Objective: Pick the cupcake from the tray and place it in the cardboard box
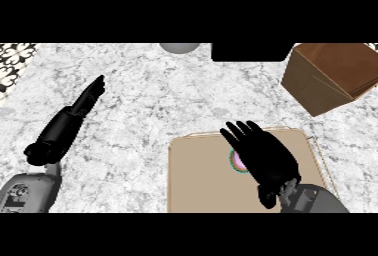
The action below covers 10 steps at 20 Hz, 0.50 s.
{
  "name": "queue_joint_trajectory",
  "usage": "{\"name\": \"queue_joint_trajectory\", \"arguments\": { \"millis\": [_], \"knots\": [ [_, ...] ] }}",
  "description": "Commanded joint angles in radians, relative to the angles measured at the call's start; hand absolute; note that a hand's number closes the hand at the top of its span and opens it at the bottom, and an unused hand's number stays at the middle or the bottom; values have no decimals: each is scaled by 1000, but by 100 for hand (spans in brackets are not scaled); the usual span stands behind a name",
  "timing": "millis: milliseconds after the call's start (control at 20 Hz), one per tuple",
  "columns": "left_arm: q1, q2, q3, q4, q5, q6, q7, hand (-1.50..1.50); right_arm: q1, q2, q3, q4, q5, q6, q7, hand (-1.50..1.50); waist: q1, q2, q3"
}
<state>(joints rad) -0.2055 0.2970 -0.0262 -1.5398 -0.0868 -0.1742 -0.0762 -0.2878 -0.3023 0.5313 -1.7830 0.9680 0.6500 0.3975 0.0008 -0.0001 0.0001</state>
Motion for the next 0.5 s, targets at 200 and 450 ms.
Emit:
{"name": "queue_joint_trajectory", "arguments": {
  "millis": [200,450],
  "knots": [
    [-18,-16,37,2,-6,-51,19,0,-19,74,-16,105,124,-27,-14,-150,1,0,0],
    [14,-34,36,33,-51,-43,-50,0,5,60,-54,210,138,-107,-131,-150,1,1,0]
  ]
}}
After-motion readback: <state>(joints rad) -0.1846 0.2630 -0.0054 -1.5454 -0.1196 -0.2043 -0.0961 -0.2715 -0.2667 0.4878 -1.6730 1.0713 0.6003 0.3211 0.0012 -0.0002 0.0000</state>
